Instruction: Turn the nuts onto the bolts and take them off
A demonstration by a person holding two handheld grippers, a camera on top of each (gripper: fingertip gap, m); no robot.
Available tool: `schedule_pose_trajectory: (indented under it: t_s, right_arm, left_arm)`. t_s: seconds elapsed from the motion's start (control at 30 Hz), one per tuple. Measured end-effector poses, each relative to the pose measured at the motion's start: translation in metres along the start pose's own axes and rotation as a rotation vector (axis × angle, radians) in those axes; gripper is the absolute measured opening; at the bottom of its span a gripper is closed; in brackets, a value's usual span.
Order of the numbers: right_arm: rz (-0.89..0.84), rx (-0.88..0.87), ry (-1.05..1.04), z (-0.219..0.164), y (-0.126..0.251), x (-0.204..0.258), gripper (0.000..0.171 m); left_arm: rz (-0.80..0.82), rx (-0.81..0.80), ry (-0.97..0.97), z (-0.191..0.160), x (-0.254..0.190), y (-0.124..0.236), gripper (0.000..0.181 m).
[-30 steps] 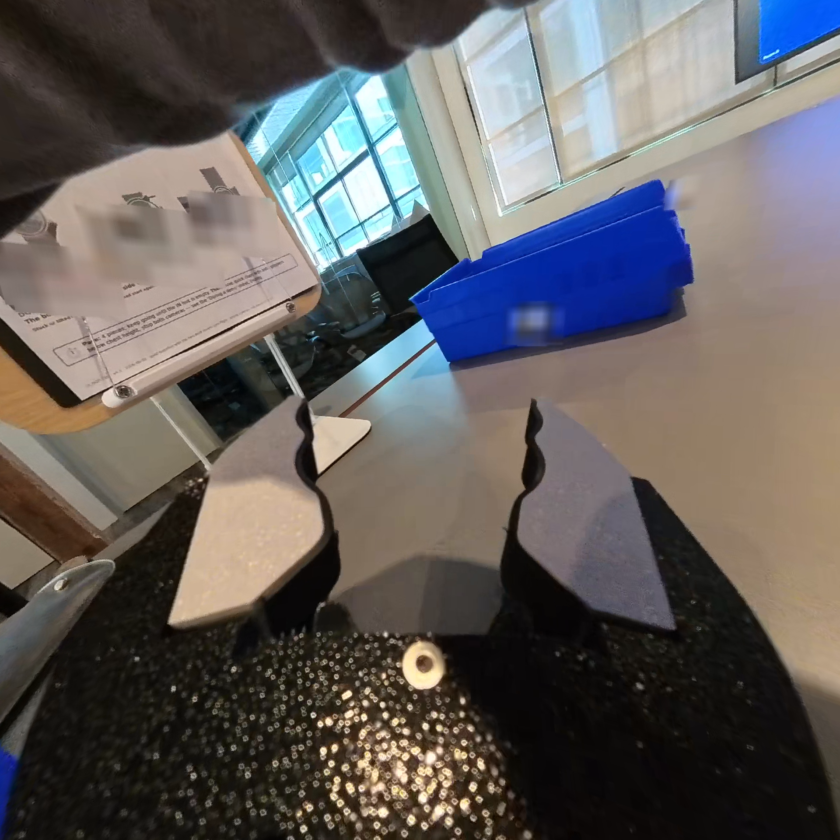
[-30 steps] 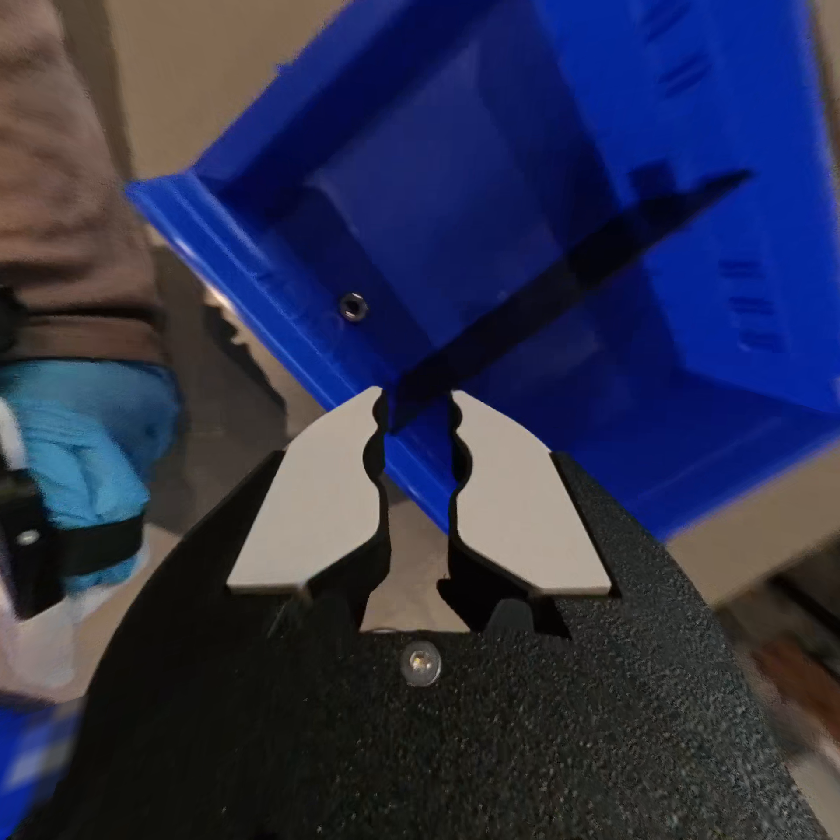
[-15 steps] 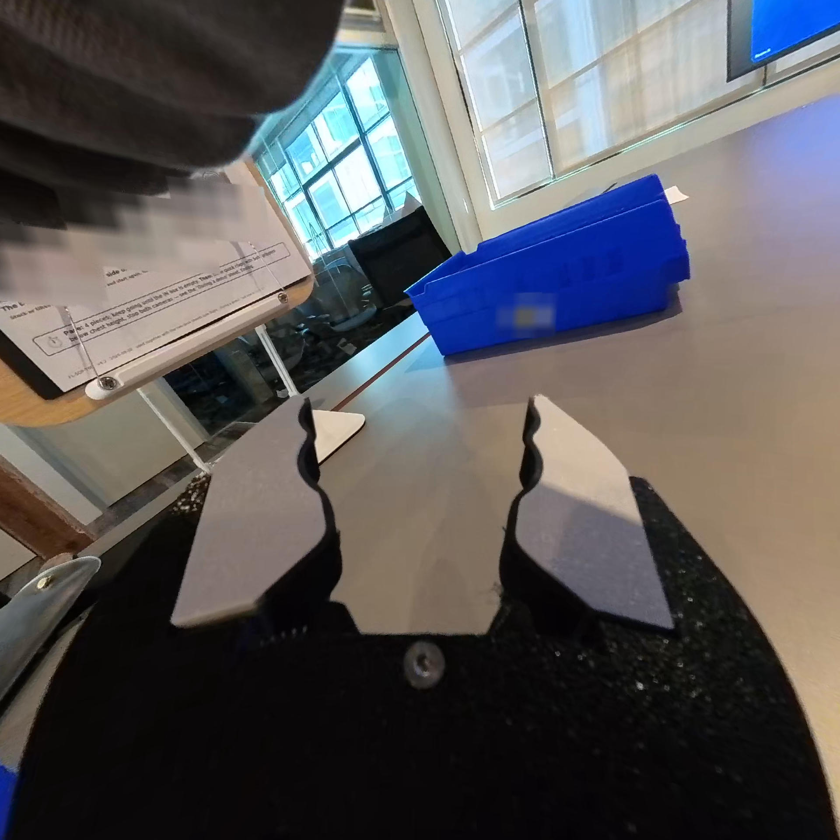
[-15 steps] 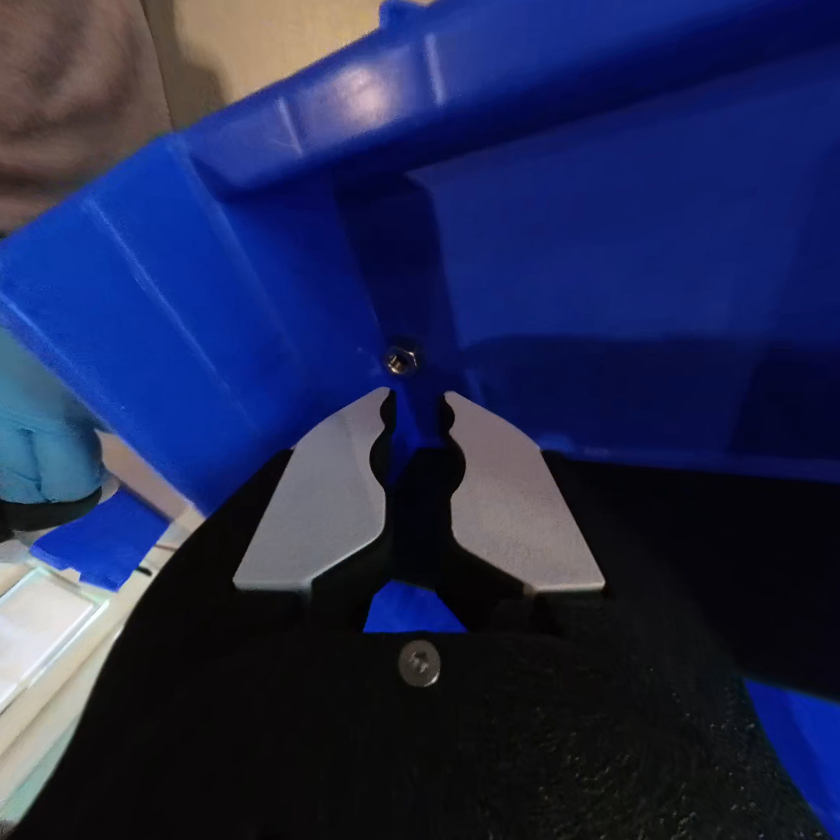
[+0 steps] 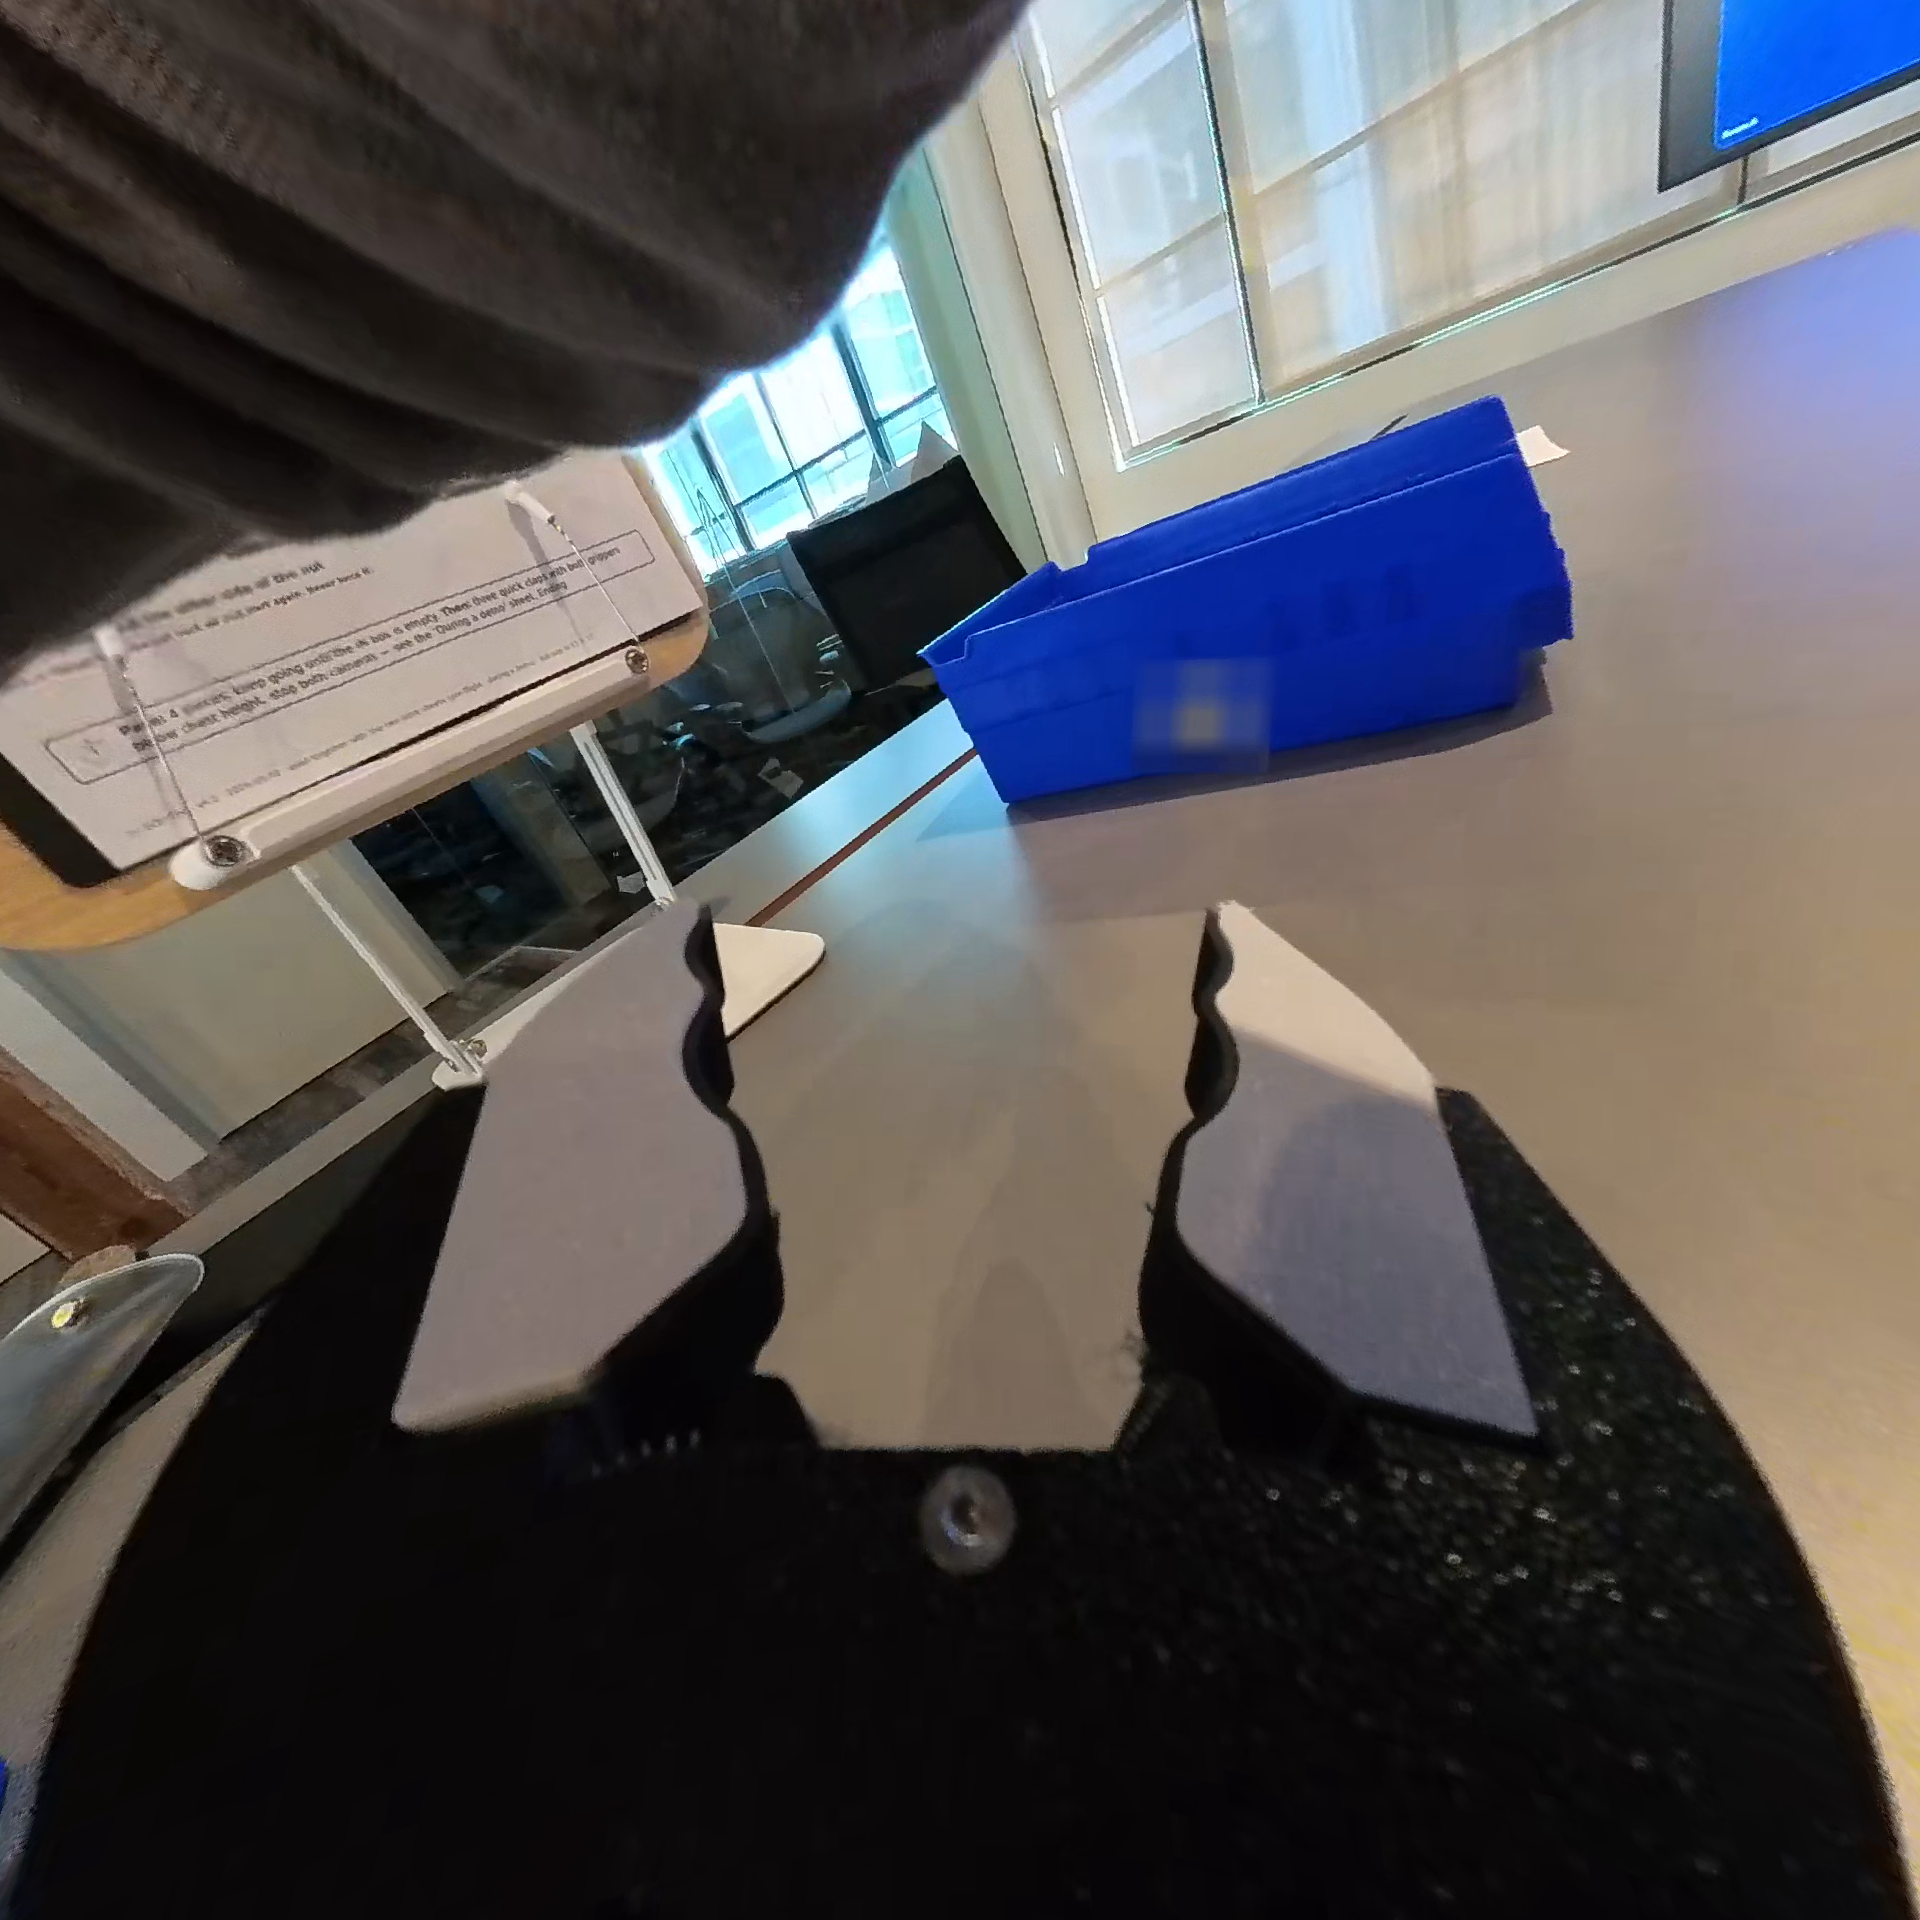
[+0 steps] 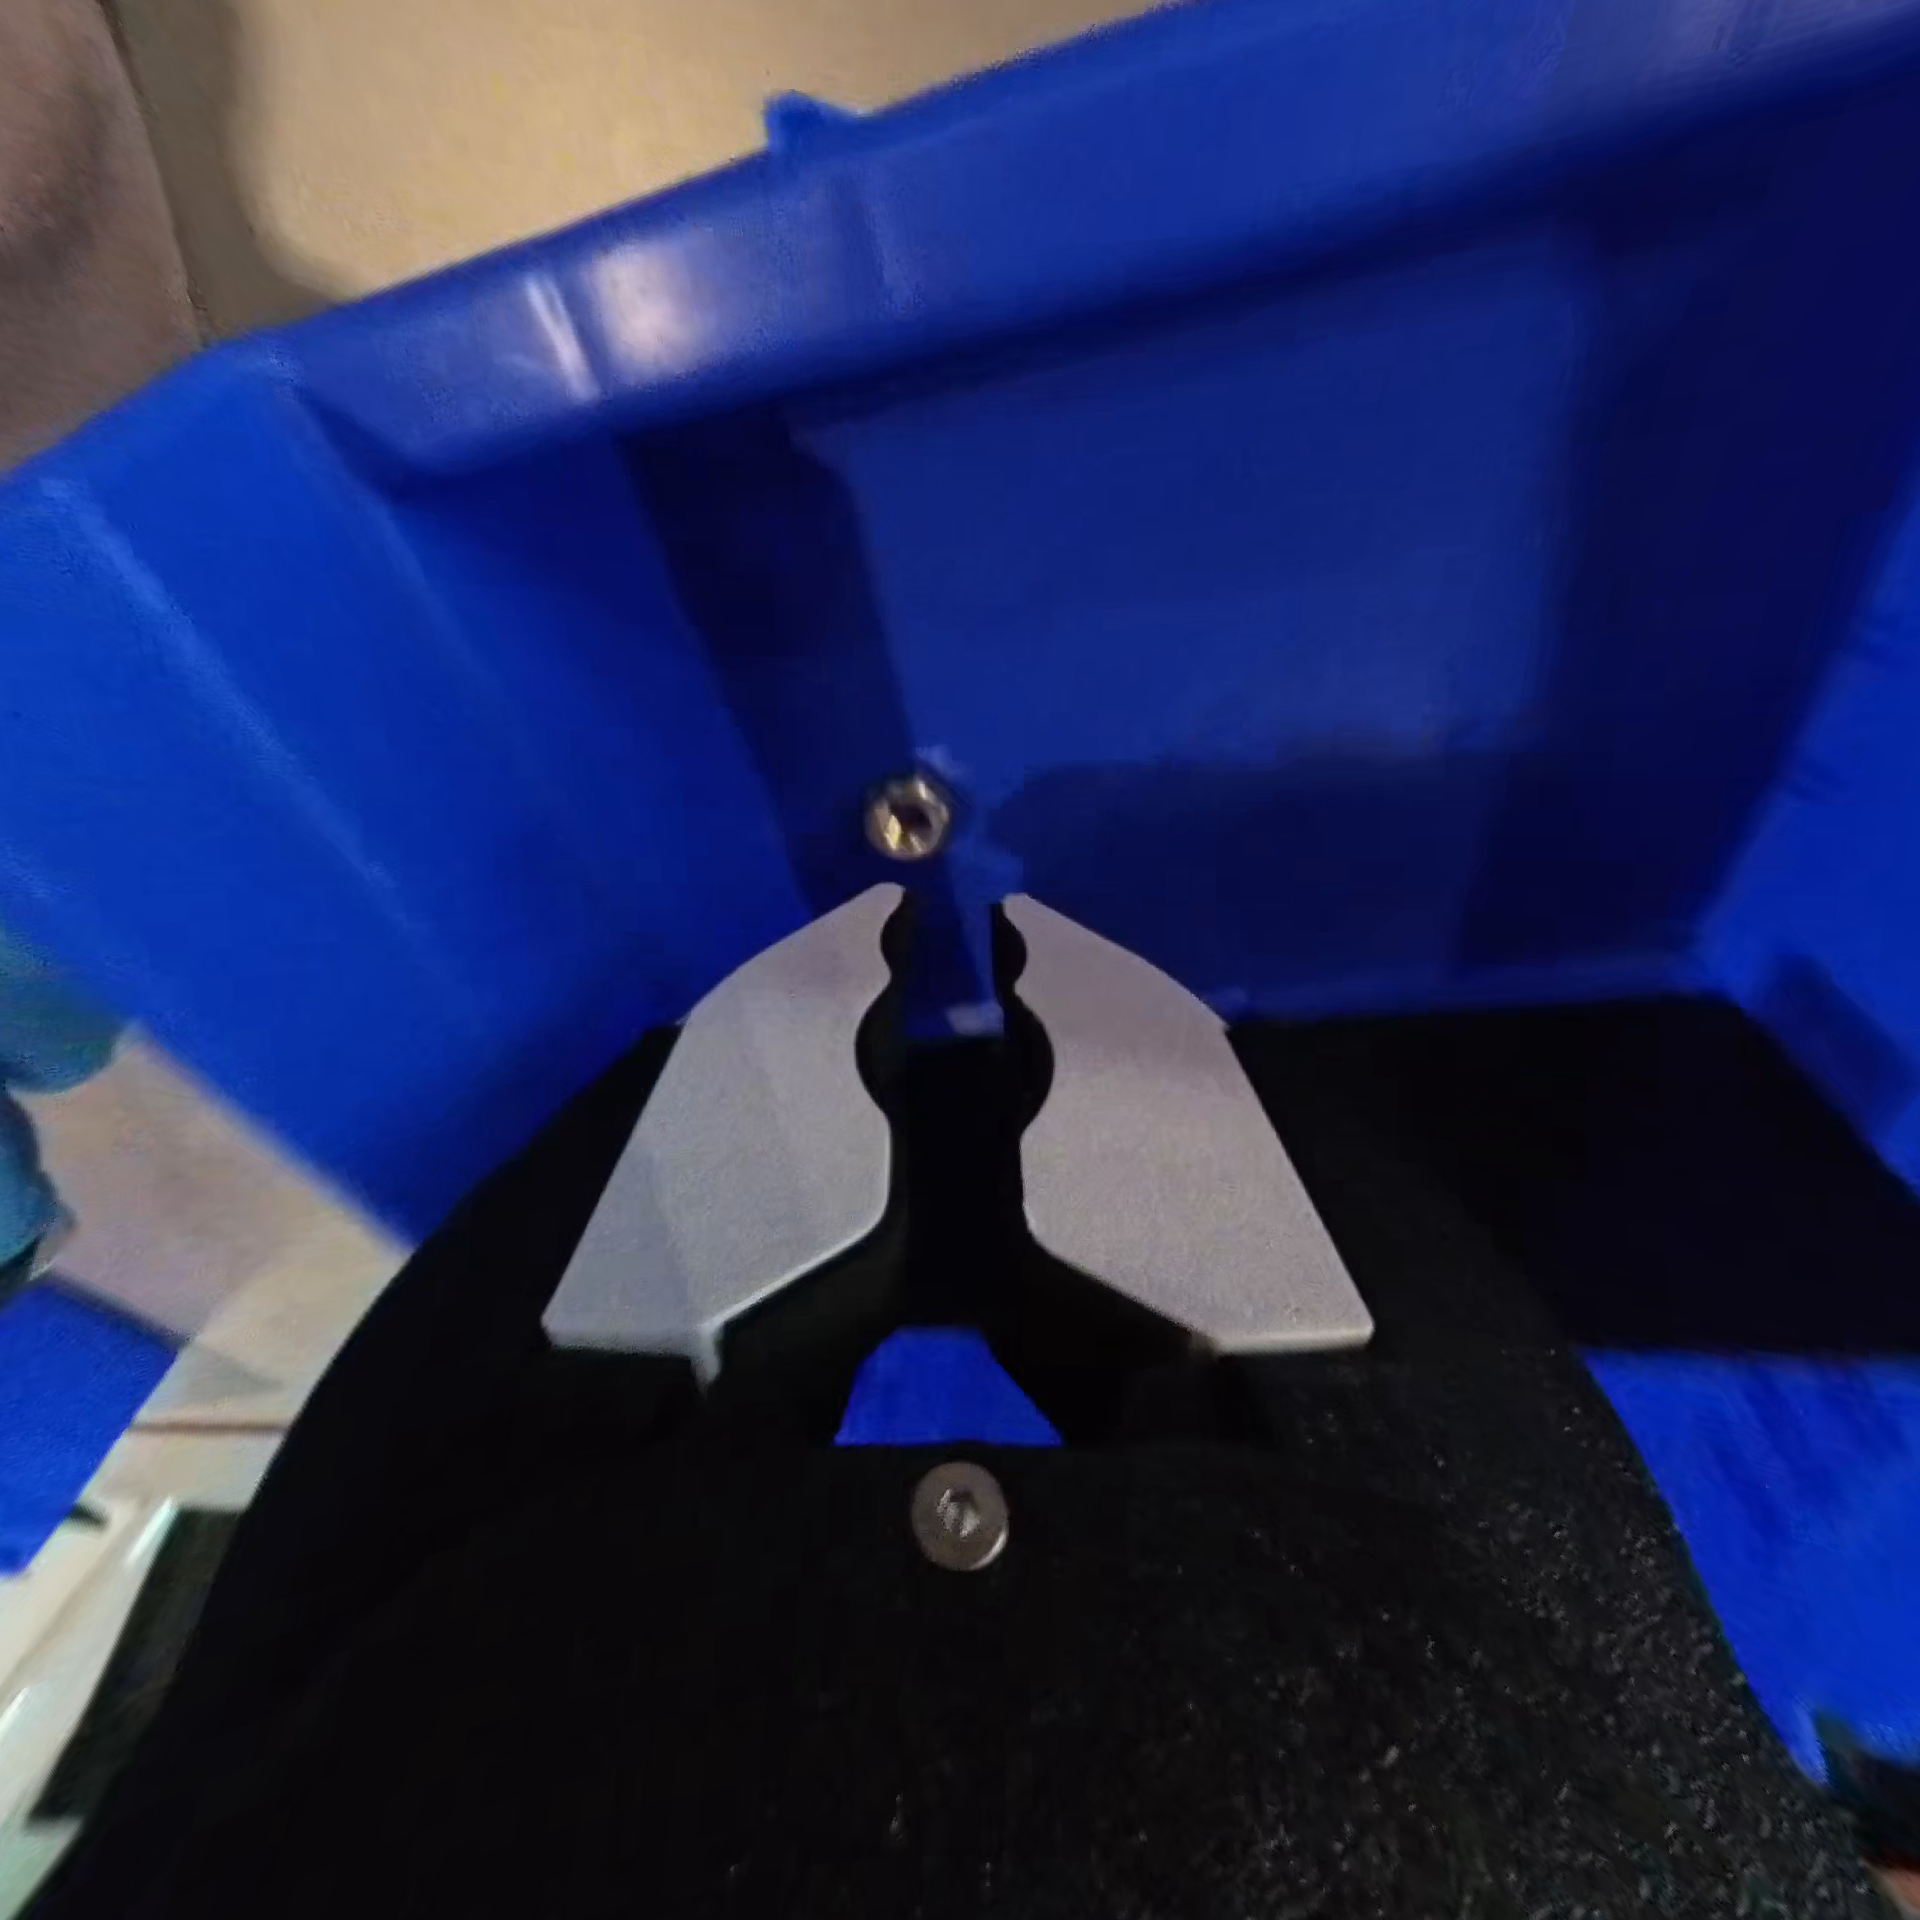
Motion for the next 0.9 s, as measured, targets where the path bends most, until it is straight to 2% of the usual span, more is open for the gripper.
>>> schedule_pose_trajectory:
  t_s: [0.1,0.17,0.3,0.53,0.9]
  right_arm:
    - [-0.095,-0.097,-0.136,-0.033,0.042,-0.008,0.011]
    - [-0.145,-0.066,-0.228,-0.065,0.057,-0.014,0.012]
    - [-0.080,0.025,-0.313,-0.109,0.040,-0.017,0.019]
    - [0.041,0.115,-0.189,-0.107,-0.016,-0.019,0.028]
    - [0.074,0.081,-0.104,-0.096,-0.036,-0.024,0.030]
  left_arm:
    - [0.004,-0.004,0.012,0.000,0.001,0.001,0.086]
    - [0.004,-0.005,0.023,0.000,0.002,0.000,0.086]
    - [-0.004,-0.005,0.035,0.000,0.002,0.000,0.086]
    - [-0.003,-0.003,0.043,-0.001,0.003,0.000,0.085]
    - [0.016,-0.001,0.120,-0.005,0.013,0.002,0.085]
Point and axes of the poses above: each gripper's, where its closed fingertips meet, y back along the fingers, z out of its top, x = y × z across the jaws, the point moved 9 cm from there along y, back along the fingers, and after that the axes turned 2 degrees about -z, right-handed, at the moved point
